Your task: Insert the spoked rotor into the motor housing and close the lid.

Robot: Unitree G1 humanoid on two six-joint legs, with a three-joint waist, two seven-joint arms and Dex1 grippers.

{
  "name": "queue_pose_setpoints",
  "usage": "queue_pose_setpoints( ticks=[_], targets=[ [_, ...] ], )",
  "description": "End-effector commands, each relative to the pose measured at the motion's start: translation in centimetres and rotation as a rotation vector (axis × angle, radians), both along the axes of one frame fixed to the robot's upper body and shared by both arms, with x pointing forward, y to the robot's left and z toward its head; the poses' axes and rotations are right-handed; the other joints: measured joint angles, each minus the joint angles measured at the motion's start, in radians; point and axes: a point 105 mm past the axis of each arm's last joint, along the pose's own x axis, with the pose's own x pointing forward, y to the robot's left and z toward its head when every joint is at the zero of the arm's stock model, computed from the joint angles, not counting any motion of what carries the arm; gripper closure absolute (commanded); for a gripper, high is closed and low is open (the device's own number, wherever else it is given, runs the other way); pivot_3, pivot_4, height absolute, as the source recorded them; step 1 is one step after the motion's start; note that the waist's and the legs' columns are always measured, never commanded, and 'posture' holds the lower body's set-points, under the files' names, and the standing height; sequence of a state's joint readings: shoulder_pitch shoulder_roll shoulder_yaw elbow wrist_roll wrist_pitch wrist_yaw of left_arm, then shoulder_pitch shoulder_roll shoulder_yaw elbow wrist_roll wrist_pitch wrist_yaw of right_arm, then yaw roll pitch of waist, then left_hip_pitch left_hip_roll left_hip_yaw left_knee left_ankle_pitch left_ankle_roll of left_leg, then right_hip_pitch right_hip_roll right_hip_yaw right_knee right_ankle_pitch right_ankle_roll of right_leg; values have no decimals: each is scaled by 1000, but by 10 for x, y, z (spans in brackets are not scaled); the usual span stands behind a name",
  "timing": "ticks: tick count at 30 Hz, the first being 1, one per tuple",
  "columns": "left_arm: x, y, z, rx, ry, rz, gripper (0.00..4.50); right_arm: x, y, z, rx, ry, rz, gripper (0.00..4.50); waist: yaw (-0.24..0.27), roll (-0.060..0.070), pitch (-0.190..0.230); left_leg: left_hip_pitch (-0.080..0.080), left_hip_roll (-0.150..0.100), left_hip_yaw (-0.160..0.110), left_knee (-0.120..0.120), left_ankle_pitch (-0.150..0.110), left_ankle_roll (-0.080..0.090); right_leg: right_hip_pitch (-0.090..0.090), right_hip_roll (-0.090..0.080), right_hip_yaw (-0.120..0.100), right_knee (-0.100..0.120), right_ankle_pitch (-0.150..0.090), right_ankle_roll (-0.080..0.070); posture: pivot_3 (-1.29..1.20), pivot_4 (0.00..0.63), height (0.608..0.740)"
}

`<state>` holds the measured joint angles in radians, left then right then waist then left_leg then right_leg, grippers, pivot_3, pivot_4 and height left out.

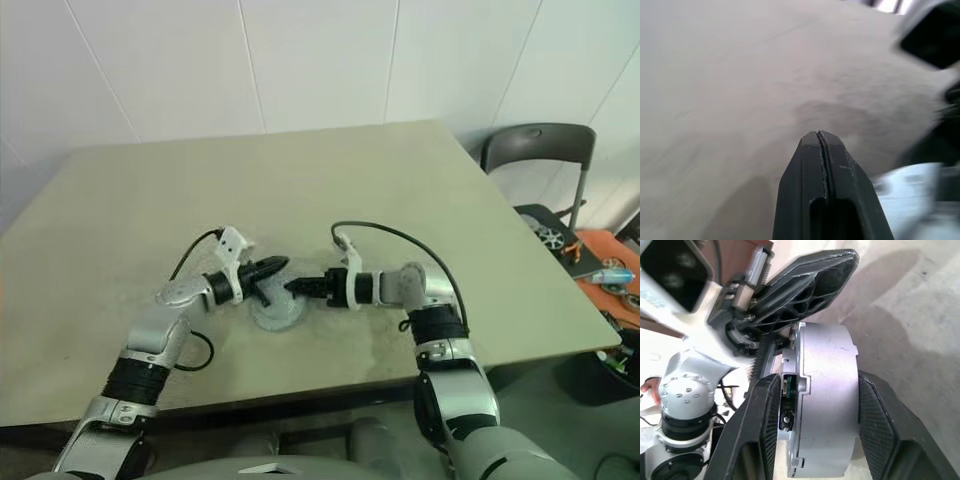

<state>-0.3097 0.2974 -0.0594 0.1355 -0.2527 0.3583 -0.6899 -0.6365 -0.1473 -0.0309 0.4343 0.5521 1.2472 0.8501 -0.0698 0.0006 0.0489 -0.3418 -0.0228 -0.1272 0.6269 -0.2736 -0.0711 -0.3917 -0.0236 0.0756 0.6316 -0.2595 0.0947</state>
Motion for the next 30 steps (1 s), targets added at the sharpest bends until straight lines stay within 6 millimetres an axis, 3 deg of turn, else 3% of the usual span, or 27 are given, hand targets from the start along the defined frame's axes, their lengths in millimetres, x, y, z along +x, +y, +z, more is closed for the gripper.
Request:
queue_pose_setpoints(
  ticks=[1,15,22,26,30],
  targets=[
    [6,4,9,-11,-42,34,4500,-1,9,14,42,-51,38,2671,0,0,0,0,0,0,0,0,0,0,0,0,0,0,0,0,0,740],
    [22,22,18,-54,-82,166,4500,15,10,15,63,-52,-63,2712,1,0,0,0,0,0,0,0,0,0,-1,0,0,0,0,0,0,740],
    [23,22,18,-53,-83,170,4500,13,13,7,13,-71,-55,2768,0,0,0,-1,-1,0,0,0,0,0,-1,0,0,0,0,0,0,740],
    [23,22,19,-57,-85,170,4500,14,10,-12,-134,-136,-52,2768,-1,0,0,0,-1,0,0,0,0,0,0,0,0,0,0,0,0,740],
    [23,22,19,-53,-85,168,4500,16,13,-11,-125,-166,-60,2768,-1,0,0,2,0,0,1,0,0,2,0,0,0,0,0,0,0,740]
  ],
)
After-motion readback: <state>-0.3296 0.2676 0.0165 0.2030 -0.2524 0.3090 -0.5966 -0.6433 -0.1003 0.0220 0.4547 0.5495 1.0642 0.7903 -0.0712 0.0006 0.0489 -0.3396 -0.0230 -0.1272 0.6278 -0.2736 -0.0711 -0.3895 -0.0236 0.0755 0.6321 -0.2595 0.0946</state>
